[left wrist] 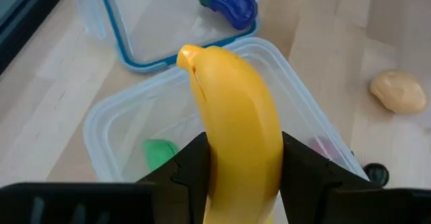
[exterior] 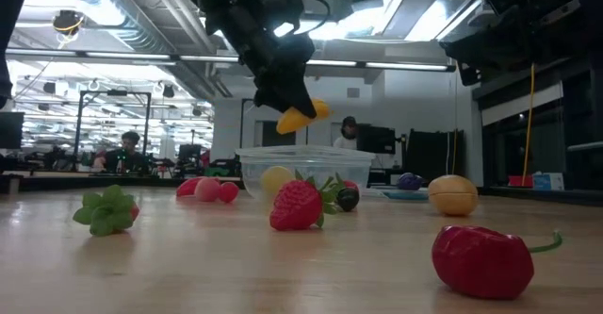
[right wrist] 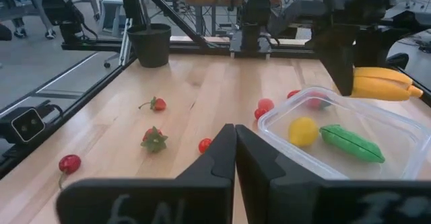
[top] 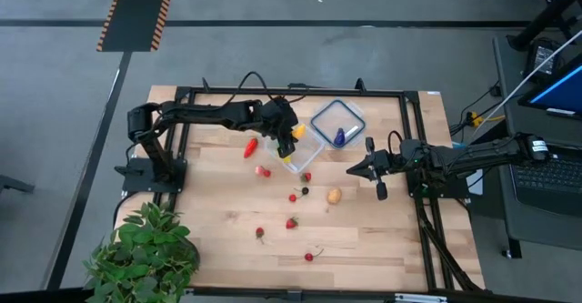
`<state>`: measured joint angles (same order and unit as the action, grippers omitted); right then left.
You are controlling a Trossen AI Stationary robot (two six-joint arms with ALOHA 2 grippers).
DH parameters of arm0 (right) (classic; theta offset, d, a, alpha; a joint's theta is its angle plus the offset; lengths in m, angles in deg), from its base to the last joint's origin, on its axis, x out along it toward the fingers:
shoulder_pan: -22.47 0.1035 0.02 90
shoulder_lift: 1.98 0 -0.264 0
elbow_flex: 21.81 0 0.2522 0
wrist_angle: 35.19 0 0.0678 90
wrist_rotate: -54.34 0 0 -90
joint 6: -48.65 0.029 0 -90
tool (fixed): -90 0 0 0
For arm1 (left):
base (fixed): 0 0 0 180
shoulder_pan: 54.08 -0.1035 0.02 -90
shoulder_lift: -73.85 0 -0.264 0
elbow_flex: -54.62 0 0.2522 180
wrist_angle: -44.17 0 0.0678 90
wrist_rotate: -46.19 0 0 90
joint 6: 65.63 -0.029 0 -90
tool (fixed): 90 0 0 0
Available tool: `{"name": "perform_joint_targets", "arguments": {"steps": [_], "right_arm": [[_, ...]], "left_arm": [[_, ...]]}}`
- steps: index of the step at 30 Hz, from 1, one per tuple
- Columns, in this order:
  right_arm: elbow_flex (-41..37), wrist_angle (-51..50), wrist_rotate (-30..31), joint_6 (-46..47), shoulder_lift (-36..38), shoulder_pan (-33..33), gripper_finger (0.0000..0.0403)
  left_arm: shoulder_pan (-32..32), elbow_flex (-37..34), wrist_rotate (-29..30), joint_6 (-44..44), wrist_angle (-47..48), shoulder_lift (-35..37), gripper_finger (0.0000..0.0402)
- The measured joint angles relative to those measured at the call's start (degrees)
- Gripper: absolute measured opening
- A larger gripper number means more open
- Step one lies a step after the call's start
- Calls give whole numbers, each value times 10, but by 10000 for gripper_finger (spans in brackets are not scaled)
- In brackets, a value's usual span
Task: Pick and placing Produce into tupperware
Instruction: Put the yellow banana into the transparent container
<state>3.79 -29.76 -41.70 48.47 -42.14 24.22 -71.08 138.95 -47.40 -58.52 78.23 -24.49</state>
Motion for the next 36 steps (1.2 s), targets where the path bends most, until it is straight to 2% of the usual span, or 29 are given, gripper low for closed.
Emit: {"name": "perform_joint_targets", "arguments": {"steps": [13, 17, 30, 36], "right_arm": [[0, 39, 2, -19, 0, 0, 14], [0, 47, 2, -20, 0, -5, 14], [1, 64, 1, -18, 0, -23, 14], [1, 63, 1, -18, 0, -23, 14]], "left_arm": [[0, 0, 0, 20, 3, 0, 129], [-3, 29, -1, 30, 42, -5, 129], [2, 185, 9, 15, 182, -148, 129], [1, 194, -5, 48, 175, -169, 129]]}}
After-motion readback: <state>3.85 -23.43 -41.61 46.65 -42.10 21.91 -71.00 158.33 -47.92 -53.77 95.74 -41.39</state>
